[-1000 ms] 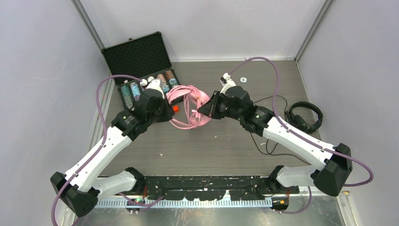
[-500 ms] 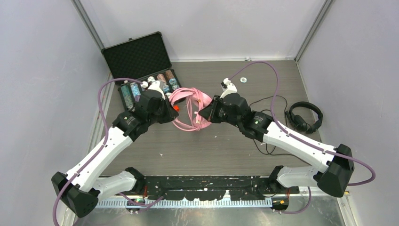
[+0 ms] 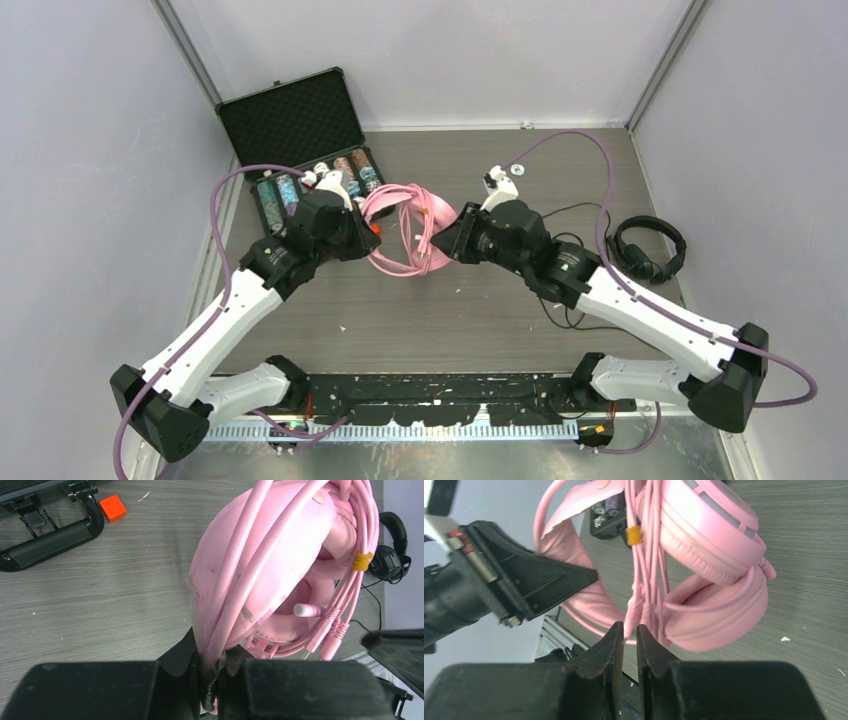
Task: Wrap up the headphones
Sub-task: Wrap the headphones cable around the headphones, then place the headphones at the corner of the board.
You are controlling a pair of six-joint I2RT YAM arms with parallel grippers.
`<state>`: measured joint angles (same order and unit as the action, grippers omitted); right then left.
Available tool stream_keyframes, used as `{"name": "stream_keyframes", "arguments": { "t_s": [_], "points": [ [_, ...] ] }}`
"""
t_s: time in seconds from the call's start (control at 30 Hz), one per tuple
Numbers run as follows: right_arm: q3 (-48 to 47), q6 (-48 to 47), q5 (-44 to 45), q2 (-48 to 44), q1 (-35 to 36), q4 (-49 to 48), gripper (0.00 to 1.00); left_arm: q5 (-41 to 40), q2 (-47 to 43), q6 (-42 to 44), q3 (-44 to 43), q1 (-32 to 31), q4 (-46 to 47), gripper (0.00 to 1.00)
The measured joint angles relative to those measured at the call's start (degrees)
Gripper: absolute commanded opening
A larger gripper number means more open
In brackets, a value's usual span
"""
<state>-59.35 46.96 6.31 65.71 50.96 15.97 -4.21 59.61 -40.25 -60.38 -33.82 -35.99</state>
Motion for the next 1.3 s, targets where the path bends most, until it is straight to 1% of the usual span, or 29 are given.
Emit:
{"name": "stream_keyframes", "arguments": {
  "t_s": [0.23, 0.3, 0.37, 0.4, 0.47, 0.53, 0.57, 0.63, 0.8, 1.0, 1.13, 1.2, 1.3],
  "points": [
    [0.0, 0.2, 0.07, -6.43, 0.09, 2.78, 0.23, 0.35, 1.03, 0.22, -0.02, 0.39, 0.66, 0.0],
    [0.02, 0.39, 0.02, -8.15, 0.09, 3.56, 0.27, 0.7, 2.12, 0.24, -0.07, 0.44, 0.81, 0.0],
    [0.02, 0.66, -0.13, -10.08, 0.09, 4.24, 0.33, 1.16, 3.52, 0.22, -0.2, 0.42, 1.31, 0.0],
    [0.02, 0.92, -0.22, -11.19, 0.09, 4.59, 0.41, 1.77, 4.63, 0.22, -0.35, 0.42, 1.9, 0.0],
    [0.15, 1.16, -0.39, -13.94, 0.09, 5.25, 0.52, 3.02, 7.37, 0.15, -1.22, 0.42, 2.91, 0.0],
    [0.31, 1.57, -0.44, -16.59, 0.09, 5.9, 0.66, 4.24, 10.51, 0.11, -2.6, 0.42, 3.87, 0.0],
    [0.33, 1.38, -0.42, -17.94, 0.09, 6.45, 0.71, 4.87, 12.24, 0.07, -3.5, 0.44, 4.5, 0.0],
    [0.33, 1.05, -0.22, -20.17, 0.09, 7.34, 0.76, 5.97, 15.74, -0.02, -5.57, 0.42, 6.25, 0.0],
    [0.22, -1.22, 2.05, -24.11, 0.09, 12.44, 0.78, 7.61, 26.01, -0.42, -13.57, 0.48, 11.52, 0.0],
    [-0.59, -3.34, 3.91, -26.49, 0.09, 18.51, 0.81, 9.84, 40.57, -3.89, -24.9, 1.33, 19.87, 0.0],
    [-1.99, -4.48, 5.27, -27.26, 0.09, 21.9, 0.81, 11.56, 48.7, -5.77, -31.1, 2.38, 22.12, 0.0],
    [-2.84, -5.05, 6.03, -27.65, 0.09, 23.3, 0.81, 13.03, 53.07, -7.43, -33.53, 3.13, 24.22, 0.0],
    [-3.39, -5.64, 7.04, -28.24, 0.09, 24.13, 0.81, 14.58, 56.24, -9.27, -34.25, 4.61, 26.08, 0.0]
  ]
}}
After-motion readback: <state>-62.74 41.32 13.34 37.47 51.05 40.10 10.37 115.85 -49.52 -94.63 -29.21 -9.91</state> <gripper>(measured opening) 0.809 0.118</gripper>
